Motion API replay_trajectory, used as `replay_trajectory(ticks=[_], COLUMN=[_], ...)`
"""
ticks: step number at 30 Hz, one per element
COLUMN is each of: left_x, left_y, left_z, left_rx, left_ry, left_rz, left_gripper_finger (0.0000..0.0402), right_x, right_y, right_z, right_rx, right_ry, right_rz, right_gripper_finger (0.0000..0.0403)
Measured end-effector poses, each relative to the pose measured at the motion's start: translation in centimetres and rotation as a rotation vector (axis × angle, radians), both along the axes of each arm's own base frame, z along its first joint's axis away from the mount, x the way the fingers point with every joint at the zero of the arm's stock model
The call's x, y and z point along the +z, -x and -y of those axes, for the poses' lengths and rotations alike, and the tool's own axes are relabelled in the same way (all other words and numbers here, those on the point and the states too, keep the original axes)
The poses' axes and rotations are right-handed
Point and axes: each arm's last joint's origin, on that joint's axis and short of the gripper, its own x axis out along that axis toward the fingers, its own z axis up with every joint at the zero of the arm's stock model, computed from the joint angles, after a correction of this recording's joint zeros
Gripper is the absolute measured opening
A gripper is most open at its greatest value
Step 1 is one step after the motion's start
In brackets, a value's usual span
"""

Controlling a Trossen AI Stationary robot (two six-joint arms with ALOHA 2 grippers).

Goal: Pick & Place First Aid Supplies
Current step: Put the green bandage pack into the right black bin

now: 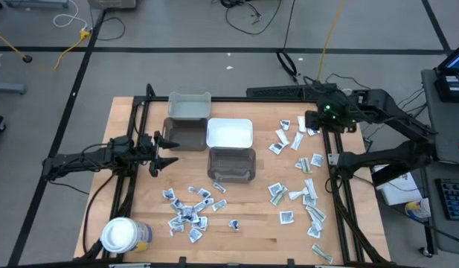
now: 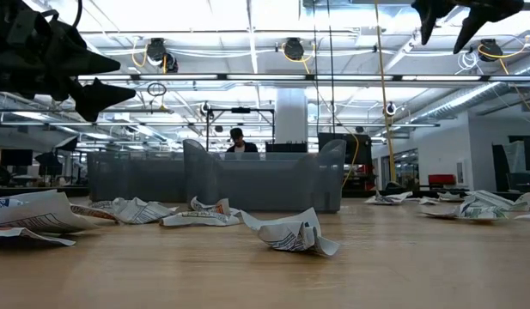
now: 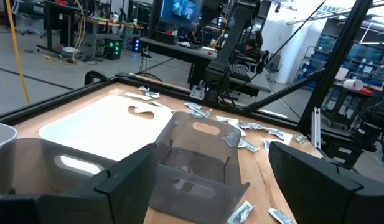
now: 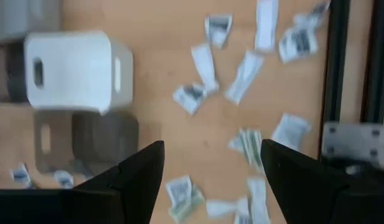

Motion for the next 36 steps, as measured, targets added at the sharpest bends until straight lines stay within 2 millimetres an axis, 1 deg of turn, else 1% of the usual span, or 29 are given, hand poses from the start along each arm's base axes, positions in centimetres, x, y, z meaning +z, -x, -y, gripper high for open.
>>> replay_trajectory(ticks=[3,8,13,18,21,26,31,36], left_x=[0.0,0.0,0.0,0.0,0.0,0.0,0.0,0.0], left_y=[0.0,0.0,0.0,0.0,0.0,0.0,0.0,0.0], left_z=[0.0,0.0,0.0,0.0,0.0,0.0,0.0,0.0], left_rx=[0.0,0.0,0.0,0.0,0.0,0.001,0.0,0.001], left_ry=[0.0,0.0,0.0,0.0,0.0,0.0,0.0,0.0], left_rz=[0.0,0.0,0.0,0.0,0.0,0.0,0.0,0.0], left_gripper_finger=[0.031,0.031,0.031,0.031,0.031,0.031,0.031,0.031], right_x=[-0.2,-0.7,-1.2,-2.0,-3.4,-6.9,-10.1,-13.0], right_y=[-0.3,-1.5,-2.5,-2.9,-2.7,-2.3,-2.1,-2.6], right_z=[-0.1,0.1,0.5,0.7,0.6,0.4,0.5,0.7], right_rx=[0.011,0.063,0.08,0.081,0.077,0.052,0.108,0.15], right_ry=[-0.072,-0.154,-0.165,-0.18,-0.201,-0.254,-0.246,-0.266], right_rz=[0.003,-0.003,-0.04,-0.075,-0.123,-0.253,-0.387,-0.442], right_gripper_finger=[0.026,0.026,0.026,0.026,0.026,0.026,0.026,0.026])
